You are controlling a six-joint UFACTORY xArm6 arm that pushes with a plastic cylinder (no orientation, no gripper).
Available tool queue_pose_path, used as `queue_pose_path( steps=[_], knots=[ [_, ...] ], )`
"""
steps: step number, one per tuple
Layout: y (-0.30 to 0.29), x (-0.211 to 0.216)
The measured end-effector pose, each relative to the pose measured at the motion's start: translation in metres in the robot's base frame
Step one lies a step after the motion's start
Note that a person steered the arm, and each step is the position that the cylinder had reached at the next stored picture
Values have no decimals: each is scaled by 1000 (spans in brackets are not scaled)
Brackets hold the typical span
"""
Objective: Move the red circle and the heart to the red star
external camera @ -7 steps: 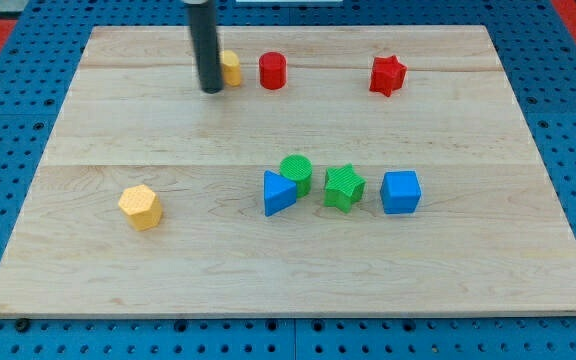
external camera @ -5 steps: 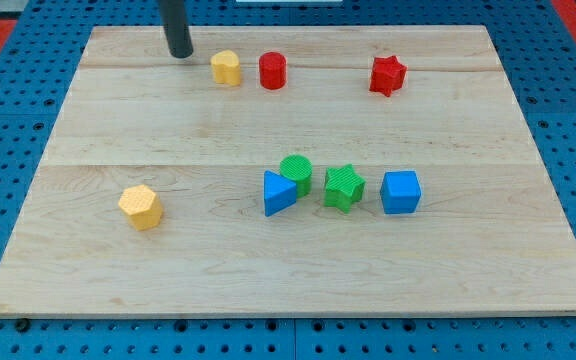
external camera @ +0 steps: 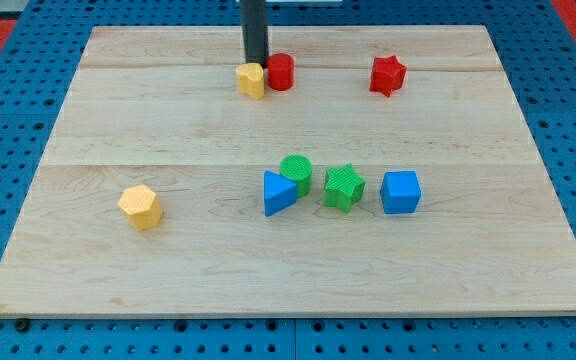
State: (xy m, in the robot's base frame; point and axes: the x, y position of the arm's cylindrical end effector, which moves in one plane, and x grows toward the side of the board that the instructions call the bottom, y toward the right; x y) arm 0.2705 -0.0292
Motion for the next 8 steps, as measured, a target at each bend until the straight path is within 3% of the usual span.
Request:
queue_pose_path(
  steps=[2,4,6,8],
  knots=[
    [35,27],
    [108,40],
    [23,80],
    [-49,57]
  ],
)
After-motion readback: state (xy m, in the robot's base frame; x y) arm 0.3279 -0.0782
